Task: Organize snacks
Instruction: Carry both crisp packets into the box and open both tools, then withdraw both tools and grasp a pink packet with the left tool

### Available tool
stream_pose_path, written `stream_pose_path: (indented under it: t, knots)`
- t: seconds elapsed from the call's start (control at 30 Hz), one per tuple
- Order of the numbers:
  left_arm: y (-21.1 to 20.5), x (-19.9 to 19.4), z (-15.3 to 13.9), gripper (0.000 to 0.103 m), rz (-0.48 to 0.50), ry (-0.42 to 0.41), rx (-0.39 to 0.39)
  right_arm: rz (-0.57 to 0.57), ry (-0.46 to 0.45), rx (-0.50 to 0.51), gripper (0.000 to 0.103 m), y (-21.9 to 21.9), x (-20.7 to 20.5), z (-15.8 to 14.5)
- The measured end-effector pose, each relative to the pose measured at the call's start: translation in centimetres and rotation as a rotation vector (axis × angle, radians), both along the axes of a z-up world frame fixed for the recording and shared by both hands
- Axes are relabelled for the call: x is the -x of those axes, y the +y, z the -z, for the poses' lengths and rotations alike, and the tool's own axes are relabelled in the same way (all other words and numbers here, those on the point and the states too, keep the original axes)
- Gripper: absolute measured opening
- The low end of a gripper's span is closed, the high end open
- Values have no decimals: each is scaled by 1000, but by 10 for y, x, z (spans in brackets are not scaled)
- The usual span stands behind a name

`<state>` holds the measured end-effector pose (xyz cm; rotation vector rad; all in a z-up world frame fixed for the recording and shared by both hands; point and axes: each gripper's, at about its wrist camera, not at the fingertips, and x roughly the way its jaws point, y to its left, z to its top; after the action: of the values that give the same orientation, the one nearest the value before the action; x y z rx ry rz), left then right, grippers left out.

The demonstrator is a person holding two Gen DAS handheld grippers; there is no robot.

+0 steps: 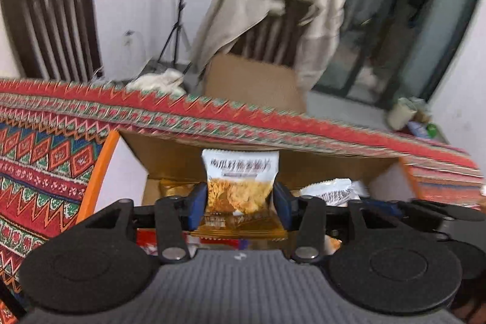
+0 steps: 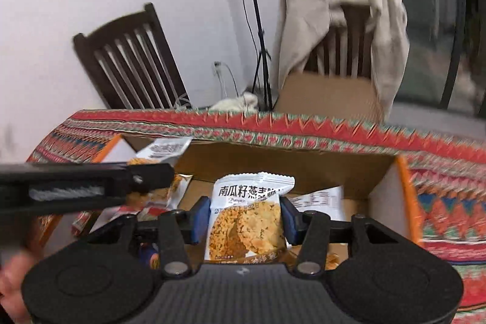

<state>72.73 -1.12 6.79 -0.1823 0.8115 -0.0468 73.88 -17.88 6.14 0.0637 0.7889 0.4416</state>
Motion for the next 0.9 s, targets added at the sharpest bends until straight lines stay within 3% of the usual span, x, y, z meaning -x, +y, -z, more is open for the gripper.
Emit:
stream_pose_path:
  t: [0.07,0.1,0.27,0.4,0.5,0.6,0.73,0.9]
  knots:
    - [7,1,4,65,2,6,12,27,11,-7,67,2,-10,9]
    - [9,3,2,74,11,-4,16,32,10,-2,69,3,-13,12]
    - [25,16,-12,75,18,-26,5,36,-13,-18,74,-1,-8,9]
    - [31,46,-42,75,21,-63,-19,44,-49,-2,74,-13,10,-12]
    - [33,80,-71,75,44,-106,-52,44,-95,11,74,-27,35,-38]
    - [31,119,-104,85,75,-149,-91,45,-145,13,76,-43,67,-69]
    - [26,189,-141,93,157,-206,-108,25,-223,34,85,-64,121,-110]
    - [15,291,-164,99,168,-363,-184,22,-377,91,88,-90,207,-141]
